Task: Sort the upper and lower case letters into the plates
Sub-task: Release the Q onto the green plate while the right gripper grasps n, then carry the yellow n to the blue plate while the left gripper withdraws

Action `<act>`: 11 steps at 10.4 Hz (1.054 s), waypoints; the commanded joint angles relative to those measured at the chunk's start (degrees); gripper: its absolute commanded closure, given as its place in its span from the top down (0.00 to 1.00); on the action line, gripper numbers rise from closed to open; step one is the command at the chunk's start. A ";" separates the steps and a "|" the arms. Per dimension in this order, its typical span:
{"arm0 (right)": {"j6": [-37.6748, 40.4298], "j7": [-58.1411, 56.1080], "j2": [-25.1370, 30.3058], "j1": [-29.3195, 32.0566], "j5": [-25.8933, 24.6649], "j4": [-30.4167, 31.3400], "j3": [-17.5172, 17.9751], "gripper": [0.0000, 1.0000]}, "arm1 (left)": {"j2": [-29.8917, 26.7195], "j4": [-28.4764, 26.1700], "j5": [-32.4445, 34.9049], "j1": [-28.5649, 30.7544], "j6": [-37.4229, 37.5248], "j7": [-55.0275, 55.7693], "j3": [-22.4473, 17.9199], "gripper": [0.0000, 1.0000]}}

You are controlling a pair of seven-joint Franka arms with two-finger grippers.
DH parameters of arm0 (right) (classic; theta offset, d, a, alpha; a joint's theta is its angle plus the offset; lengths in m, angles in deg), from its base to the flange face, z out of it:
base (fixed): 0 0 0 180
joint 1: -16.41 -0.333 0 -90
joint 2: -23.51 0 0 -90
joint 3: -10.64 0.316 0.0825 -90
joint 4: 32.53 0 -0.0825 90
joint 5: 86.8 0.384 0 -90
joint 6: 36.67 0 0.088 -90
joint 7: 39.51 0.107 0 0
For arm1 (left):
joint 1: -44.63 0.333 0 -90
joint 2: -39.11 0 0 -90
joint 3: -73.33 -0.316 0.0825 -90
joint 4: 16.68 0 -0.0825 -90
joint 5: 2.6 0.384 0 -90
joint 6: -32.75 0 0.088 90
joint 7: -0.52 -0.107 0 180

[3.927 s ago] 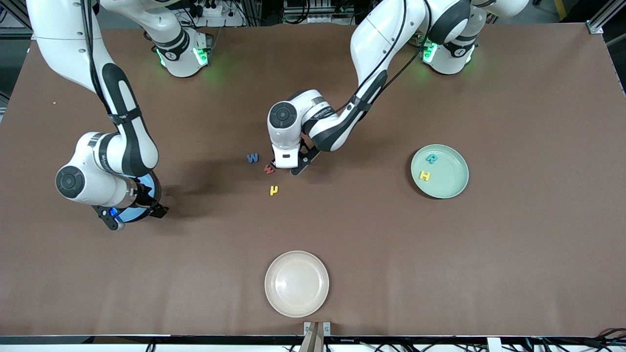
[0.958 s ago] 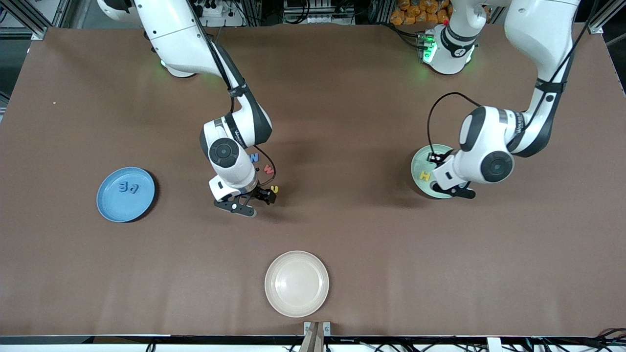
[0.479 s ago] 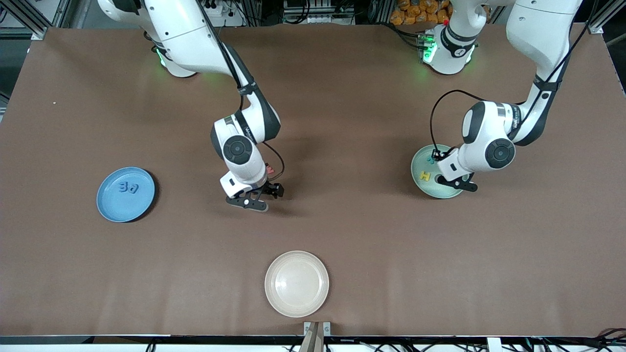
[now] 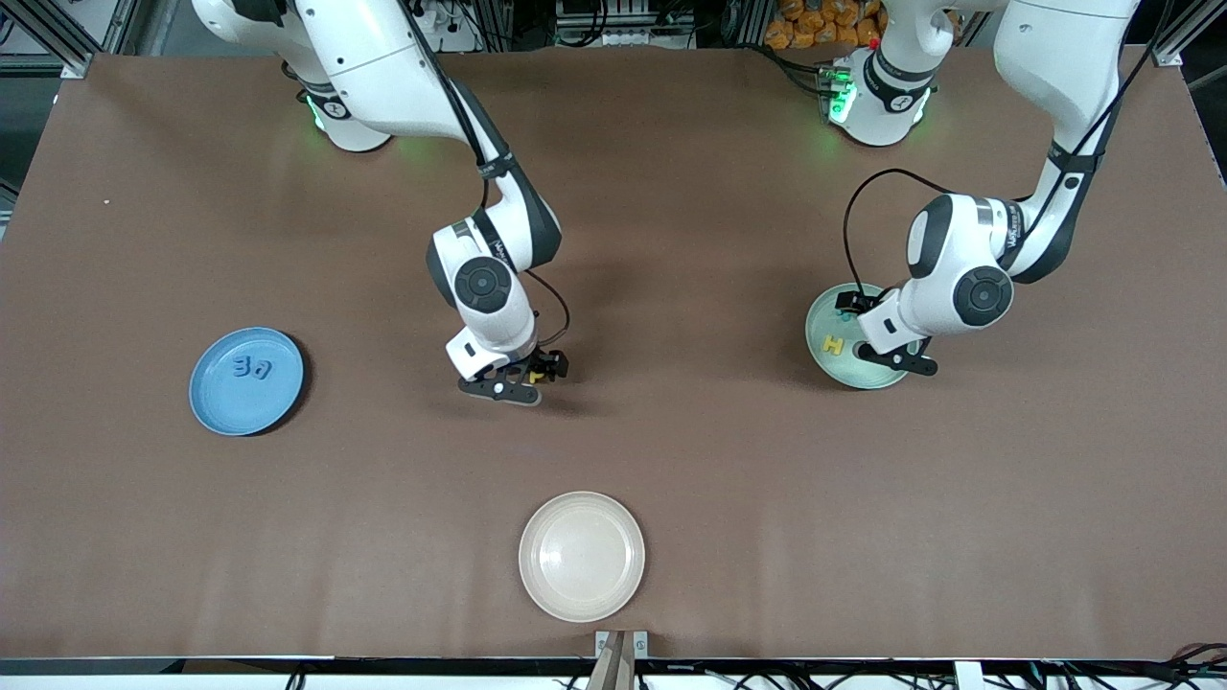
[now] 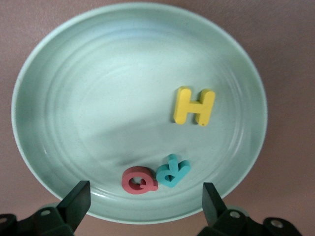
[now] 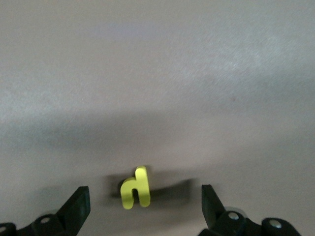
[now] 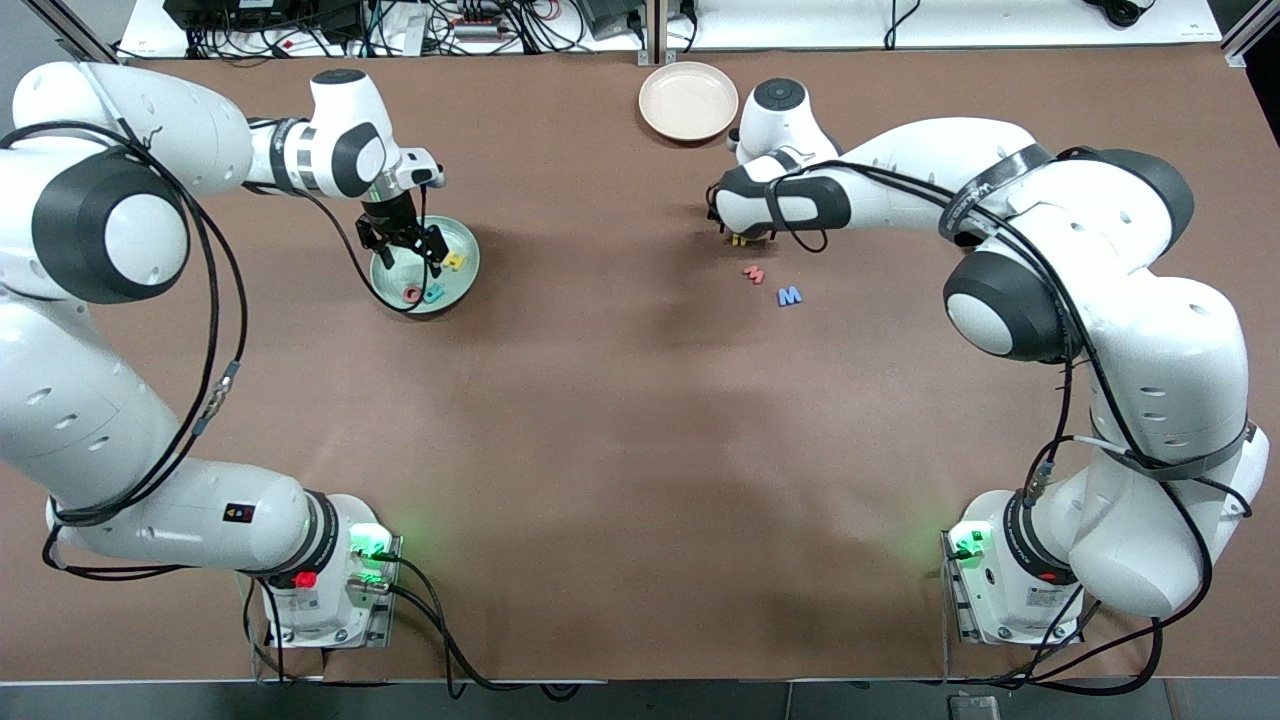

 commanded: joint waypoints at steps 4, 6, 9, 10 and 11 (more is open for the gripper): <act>-0.19 2.00 -2.99 -0.85 0.08 -2.01 -0.56 1.00 | 3.40 10.77 -4.60 -8.02 0.96 19.62 1.98 1.00; -0.10 1.91 -2.99 -0.59 0.08 -2.37 -0.56 1.00 | 4.90 12.88 -4.95 -11.00 -1.41 27.85 1.98 1.00; 0.33 2.87 -2.91 -1.03 0.17 -2.46 -0.56 0.82 | 8.59 18.50 -4.86 -14.87 -1.60 40.00 3.73 1.00; 0.42 4.45 -2.82 -1.20 0.17 -2.37 -0.56 0.24 | 9.04 19.22 -4.60 -15.40 -1.60 41.86 3.83 1.00; 0.42 6.29 -2.82 -1.73 0.17 -2.28 -0.56 0.00 | 9.04 19.22 -4.51 -15.41 -1.60 42.05 3.83 1.00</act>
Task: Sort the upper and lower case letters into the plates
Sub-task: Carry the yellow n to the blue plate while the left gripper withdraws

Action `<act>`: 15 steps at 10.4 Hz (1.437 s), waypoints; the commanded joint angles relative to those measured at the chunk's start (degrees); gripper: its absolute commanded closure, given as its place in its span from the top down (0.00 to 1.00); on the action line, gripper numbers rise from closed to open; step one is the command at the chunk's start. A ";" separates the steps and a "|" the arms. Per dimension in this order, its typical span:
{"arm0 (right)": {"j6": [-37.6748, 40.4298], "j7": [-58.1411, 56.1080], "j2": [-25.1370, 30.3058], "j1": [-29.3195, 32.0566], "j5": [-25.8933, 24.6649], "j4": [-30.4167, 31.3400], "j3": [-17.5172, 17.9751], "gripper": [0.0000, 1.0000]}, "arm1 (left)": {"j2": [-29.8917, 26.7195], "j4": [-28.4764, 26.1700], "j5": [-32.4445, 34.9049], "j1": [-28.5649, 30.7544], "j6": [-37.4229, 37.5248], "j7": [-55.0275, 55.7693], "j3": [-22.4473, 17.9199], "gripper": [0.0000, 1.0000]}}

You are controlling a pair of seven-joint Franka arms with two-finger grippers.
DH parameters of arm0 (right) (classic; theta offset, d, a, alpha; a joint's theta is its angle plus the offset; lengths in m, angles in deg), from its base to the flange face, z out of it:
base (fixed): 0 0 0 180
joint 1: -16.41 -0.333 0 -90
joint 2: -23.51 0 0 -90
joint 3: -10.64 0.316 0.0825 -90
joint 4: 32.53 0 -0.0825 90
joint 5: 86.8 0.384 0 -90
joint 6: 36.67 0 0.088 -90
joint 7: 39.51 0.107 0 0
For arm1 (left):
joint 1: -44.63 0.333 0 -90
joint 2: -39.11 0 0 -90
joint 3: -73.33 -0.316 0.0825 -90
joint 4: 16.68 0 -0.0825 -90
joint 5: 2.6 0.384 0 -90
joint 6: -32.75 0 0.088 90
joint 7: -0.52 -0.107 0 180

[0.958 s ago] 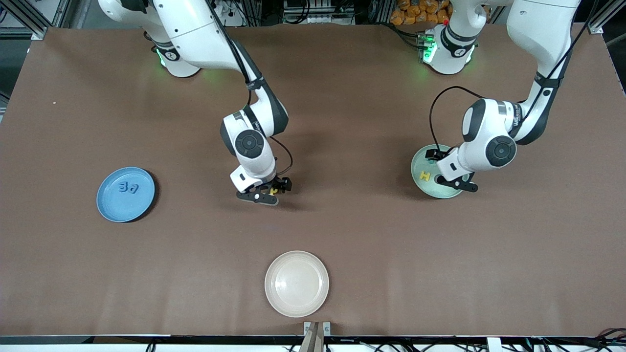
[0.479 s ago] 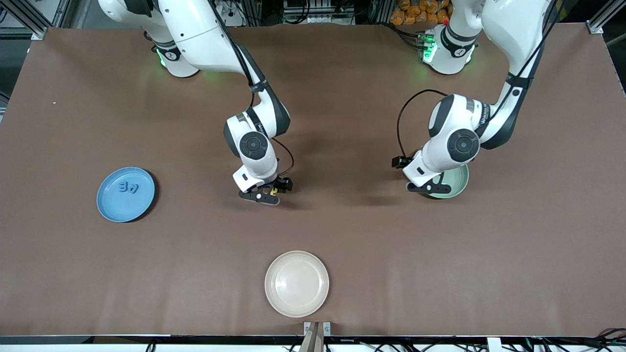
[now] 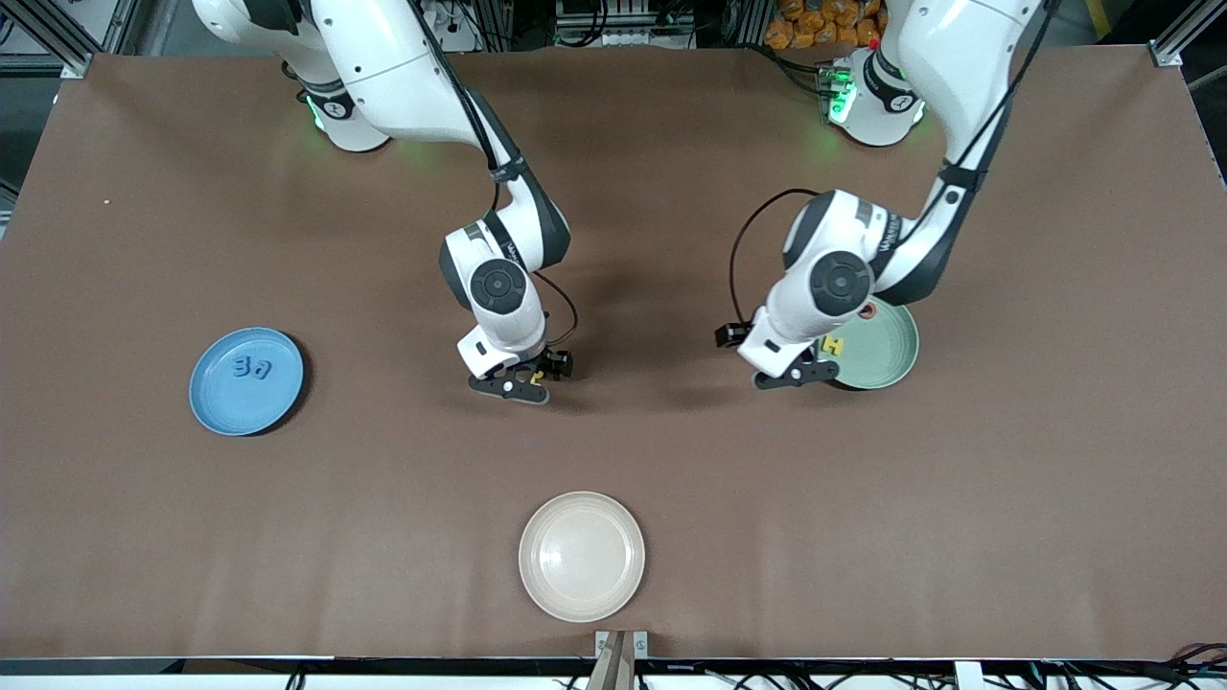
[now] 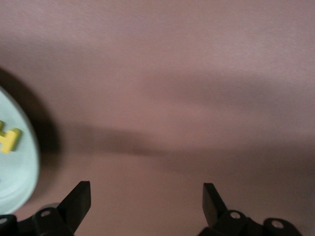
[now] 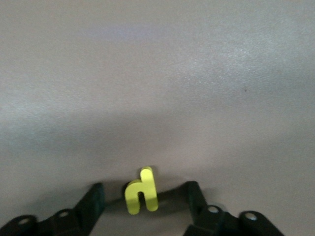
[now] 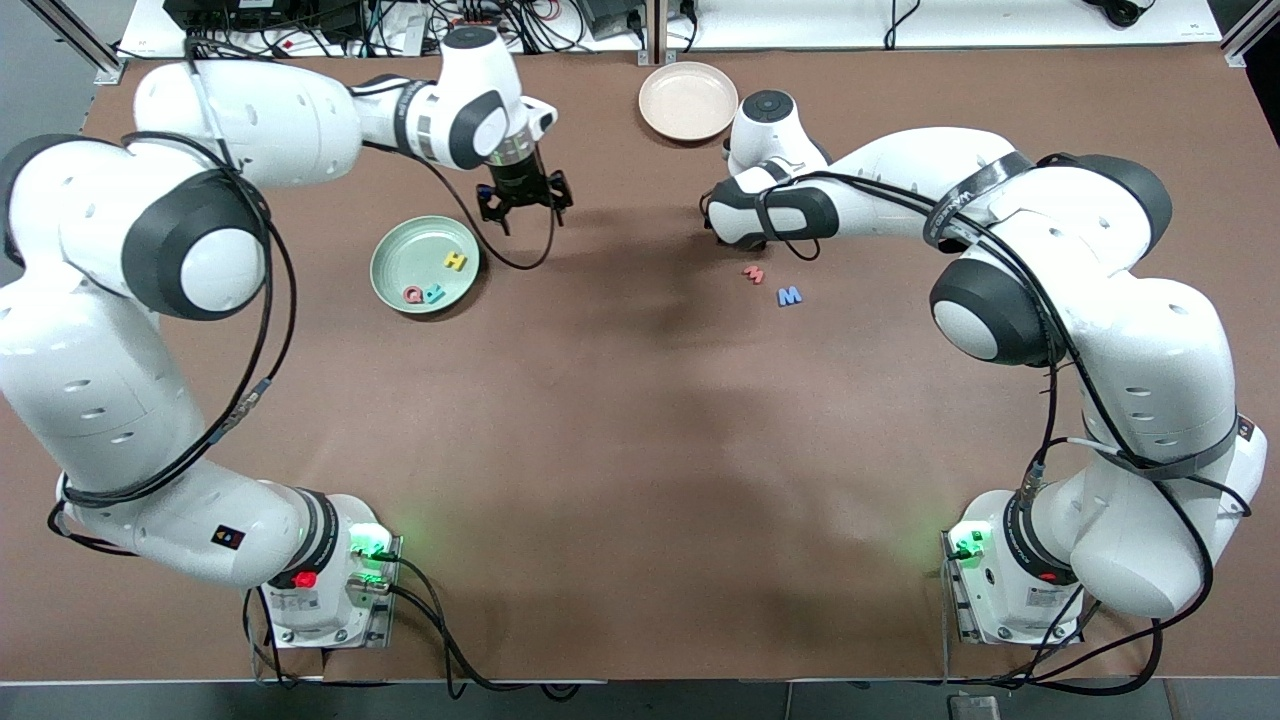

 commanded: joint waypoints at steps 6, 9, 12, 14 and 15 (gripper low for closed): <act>1.47 6.18 0.02 -0.46 0.05 -0.10 -0.97 0.00 | 4.29 7.58 -0.91 -2.00 -0.08 12.51 2.19 1.00; 5.06 12.41 1.08 -0.64 -0.30 -0.37 -7.64 0.00 | 5.97 10.33 -0.83 -3.06 -0.08 16.24 2.46 1.00; 11.12 11.06 1.17 -0.81 -0.65 -0.28 -19.04 0.00 | 6.23 10.50 -0.91 -3.32 -0.08 18.16 2.99 1.00; 11.92 9.82 0.91 2.76 -0.65 -0.10 -22.59 0.00 | 9.47 15.49 -0.91 -6.29 -0.08 26.65 3.43 1.00; 12.80 7.90 1.08 4.79 -0.65 -0.19 -23.99 0.00 | 11.49 18.03 -0.91 -7.88 -0.08 31.22 3.60 1.00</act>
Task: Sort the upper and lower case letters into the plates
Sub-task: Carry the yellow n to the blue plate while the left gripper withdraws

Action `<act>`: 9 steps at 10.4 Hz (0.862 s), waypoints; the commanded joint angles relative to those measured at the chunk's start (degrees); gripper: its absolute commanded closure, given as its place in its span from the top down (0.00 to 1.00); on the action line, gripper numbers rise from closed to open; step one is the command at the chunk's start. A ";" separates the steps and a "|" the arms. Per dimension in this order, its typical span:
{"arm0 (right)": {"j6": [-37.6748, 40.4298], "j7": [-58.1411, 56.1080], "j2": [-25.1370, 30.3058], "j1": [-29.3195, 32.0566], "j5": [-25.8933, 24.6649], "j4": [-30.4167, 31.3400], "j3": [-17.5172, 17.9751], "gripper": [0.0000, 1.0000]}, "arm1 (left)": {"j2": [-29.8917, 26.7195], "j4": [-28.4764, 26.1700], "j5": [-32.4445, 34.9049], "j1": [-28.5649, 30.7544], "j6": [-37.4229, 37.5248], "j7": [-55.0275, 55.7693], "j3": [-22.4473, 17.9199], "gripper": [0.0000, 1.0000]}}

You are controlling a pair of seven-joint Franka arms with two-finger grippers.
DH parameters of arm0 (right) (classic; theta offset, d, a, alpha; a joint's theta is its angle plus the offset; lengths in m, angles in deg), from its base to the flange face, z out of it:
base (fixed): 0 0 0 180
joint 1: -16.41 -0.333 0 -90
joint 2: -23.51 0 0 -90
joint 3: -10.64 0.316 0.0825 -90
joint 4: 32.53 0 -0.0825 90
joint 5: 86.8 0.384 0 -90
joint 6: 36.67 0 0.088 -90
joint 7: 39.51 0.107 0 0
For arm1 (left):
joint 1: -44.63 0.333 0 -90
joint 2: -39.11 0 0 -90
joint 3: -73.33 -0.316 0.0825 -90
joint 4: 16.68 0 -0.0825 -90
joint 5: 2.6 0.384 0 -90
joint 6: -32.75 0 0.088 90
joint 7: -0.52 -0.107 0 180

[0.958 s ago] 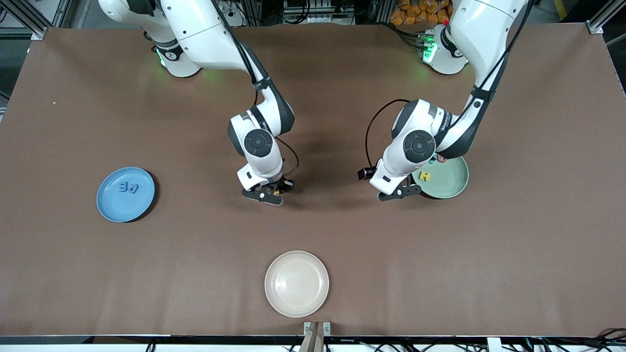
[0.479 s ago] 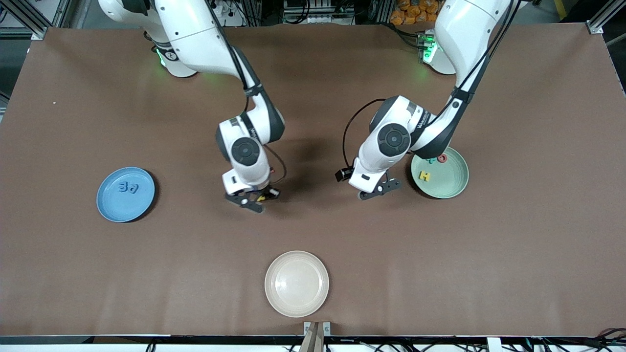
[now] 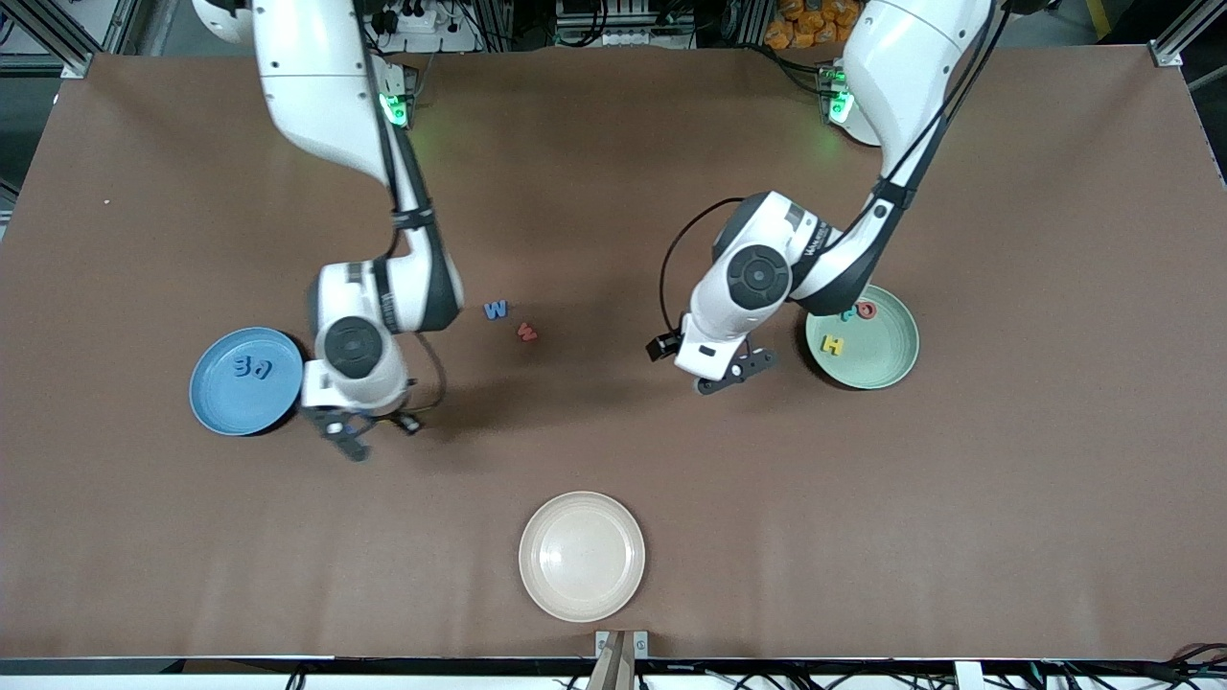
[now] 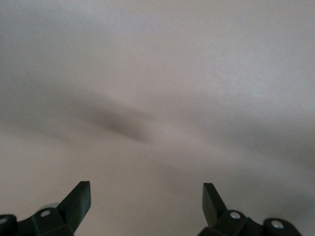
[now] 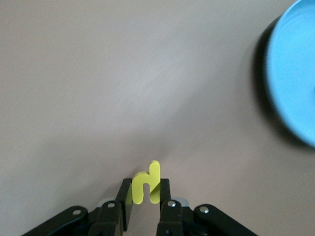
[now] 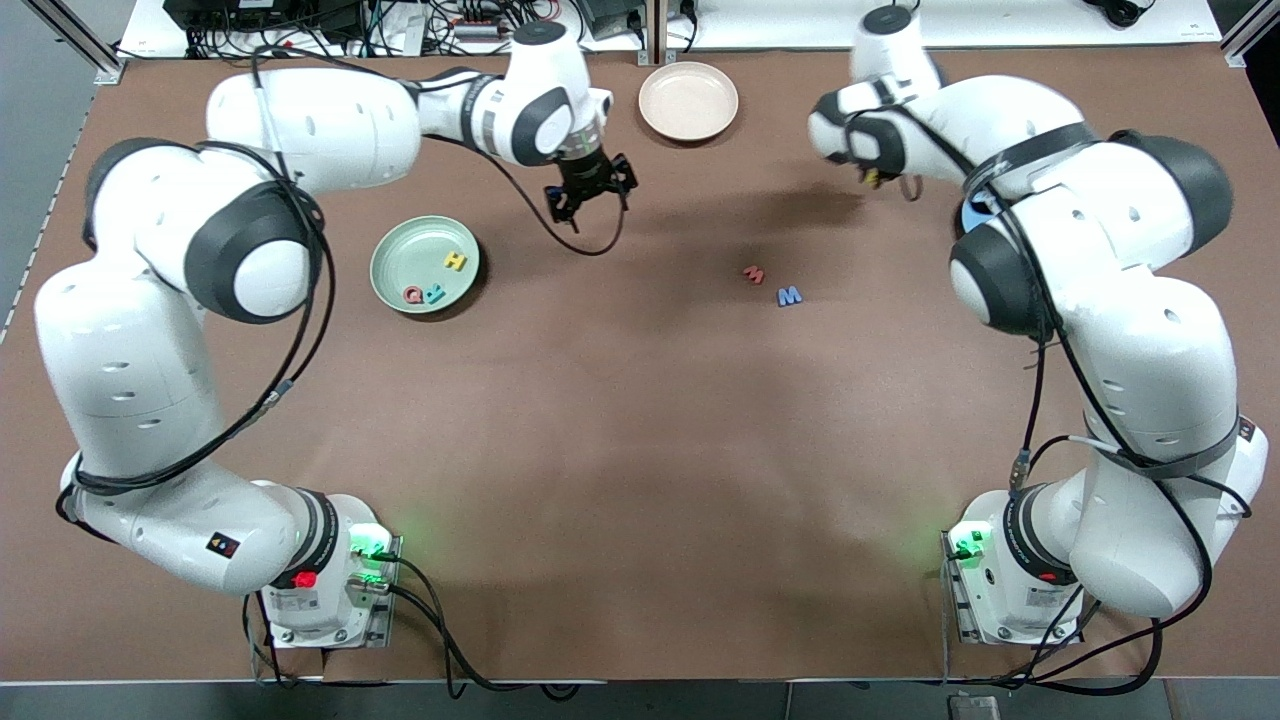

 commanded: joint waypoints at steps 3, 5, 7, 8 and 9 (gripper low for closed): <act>8.44 -10.96 0.98 2.77 -0.40 0.49 -9.48 0.00 | 6.37 7.32 -0.43 -8.45 -1.24 15.90 0.78 1.00; 11.27 -11.33 0.72 3.99 -0.57 0.58 -10.81 0.00 | 7.94 10.39 -0.08 -11.61 -1.96 25.47 0.61 1.00; 12.15 -12.91 0.55 5.59 -0.57 0.67 -10.90 0.63 | 9.00 11.63 1.49 -13.99 -1.96 33.30 0.34 1.00; 12.86 -12.91 0.54 6.28 -0.57 0.58 -10.90 1.00 | 9.53 12.68 4.11 -15.31 -1.96 38.56 0.34 1.00; 13.30 -12.13 0.11 6.55 -0.48 0.49 -10.73 1.00 | 11.27 15.47 7.09 -16.89 -1.96 43.31 0.26 1.00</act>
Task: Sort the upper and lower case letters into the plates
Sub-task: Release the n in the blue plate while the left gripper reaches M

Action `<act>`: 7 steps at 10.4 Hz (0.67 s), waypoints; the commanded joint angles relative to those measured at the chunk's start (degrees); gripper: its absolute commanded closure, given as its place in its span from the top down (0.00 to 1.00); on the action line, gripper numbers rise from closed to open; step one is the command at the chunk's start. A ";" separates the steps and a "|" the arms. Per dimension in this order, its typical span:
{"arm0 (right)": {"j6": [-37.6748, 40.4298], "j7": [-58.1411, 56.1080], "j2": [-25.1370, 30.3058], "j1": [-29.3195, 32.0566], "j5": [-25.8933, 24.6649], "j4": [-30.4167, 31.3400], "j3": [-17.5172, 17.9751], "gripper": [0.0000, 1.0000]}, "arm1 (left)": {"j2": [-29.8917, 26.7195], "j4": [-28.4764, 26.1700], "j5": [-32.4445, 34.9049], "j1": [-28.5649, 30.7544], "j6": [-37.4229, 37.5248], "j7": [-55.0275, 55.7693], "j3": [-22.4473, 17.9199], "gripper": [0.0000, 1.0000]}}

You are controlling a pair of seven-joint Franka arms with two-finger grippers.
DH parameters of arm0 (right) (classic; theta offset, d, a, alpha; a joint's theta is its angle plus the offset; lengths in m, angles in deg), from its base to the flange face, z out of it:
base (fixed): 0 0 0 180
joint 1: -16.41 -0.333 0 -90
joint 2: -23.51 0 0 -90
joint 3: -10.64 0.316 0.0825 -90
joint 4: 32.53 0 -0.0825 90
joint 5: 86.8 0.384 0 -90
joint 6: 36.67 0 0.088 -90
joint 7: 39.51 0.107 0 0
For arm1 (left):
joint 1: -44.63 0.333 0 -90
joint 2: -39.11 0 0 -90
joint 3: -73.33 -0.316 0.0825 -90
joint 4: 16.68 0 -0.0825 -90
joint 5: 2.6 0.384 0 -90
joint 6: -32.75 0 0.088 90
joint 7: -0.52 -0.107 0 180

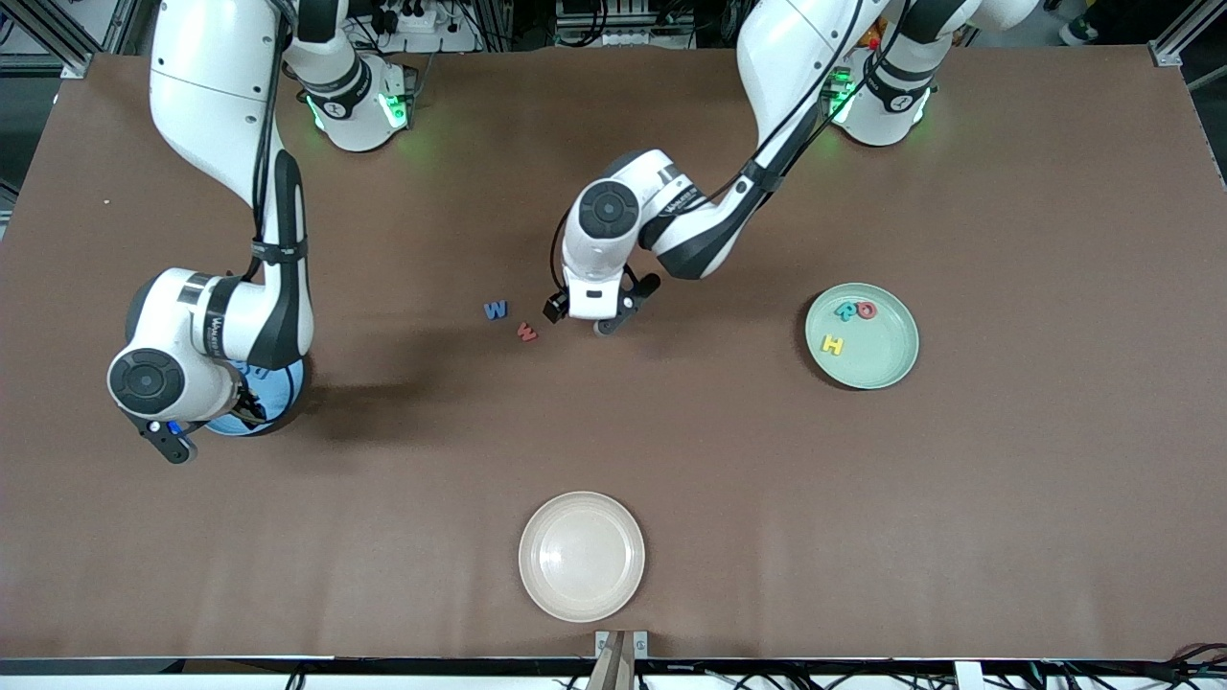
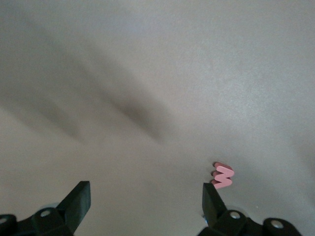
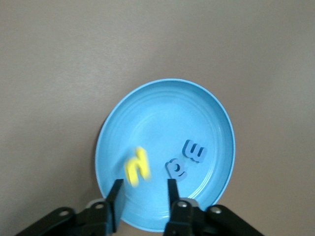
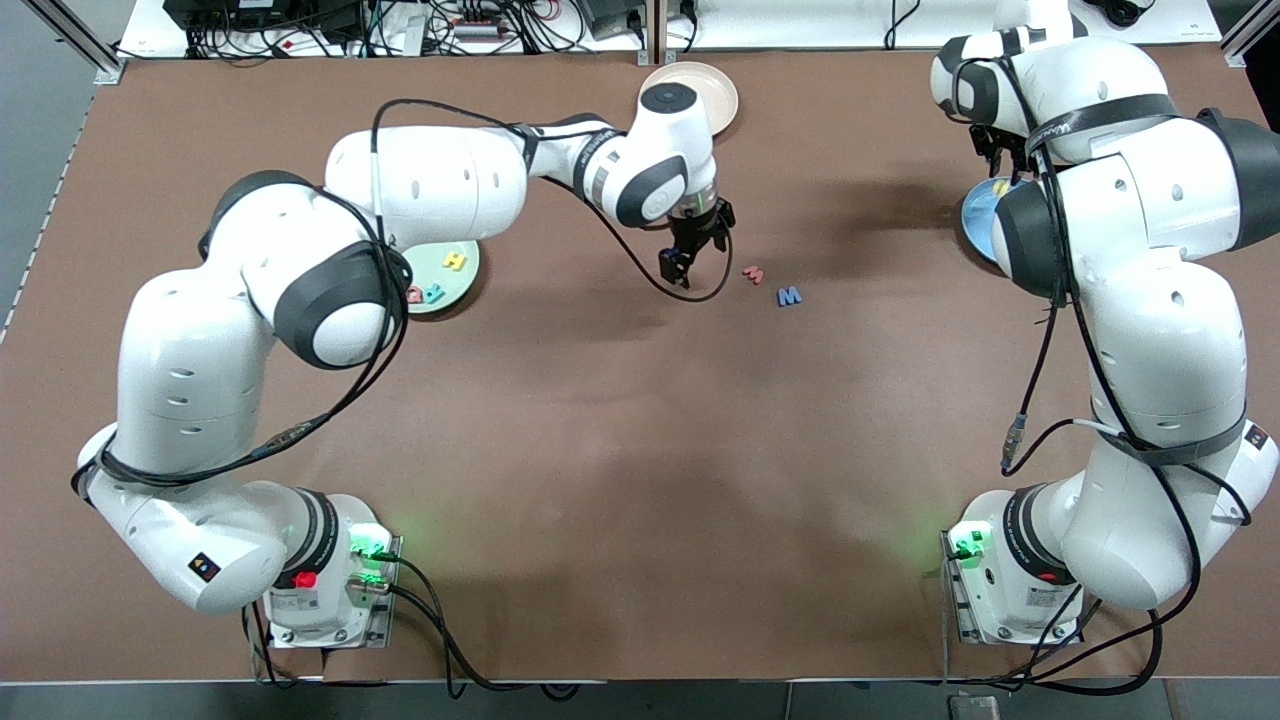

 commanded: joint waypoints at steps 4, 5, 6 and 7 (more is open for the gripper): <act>-2.69 -0.20 -0.93 9.13 0.20 -0.19 8.63 1.00 | 8.31 13.76 5.59 -8.35 -0.17 9.46 -5.52 1.00; -3.66 -0.29 -1.01 9.68 0.20 -0.11 9.25 1.00 | 9.62 15.87 6.12 -9.31 -1.22 8.32 -5.52 1.00; -3.76 -0.38 -1.10 10.29 0.28 -0.11 9.78 1.00 | 10.16 16.76 6.56 -9.67 -3.32 5.61 -5.70 1.00; -4.37 -0.72 -1.10 12.04 0.20 -0.19 10.74 1.00 | 10.51 16.77 6.65 -9.67 -5.95 -0.15 -5.61 1.00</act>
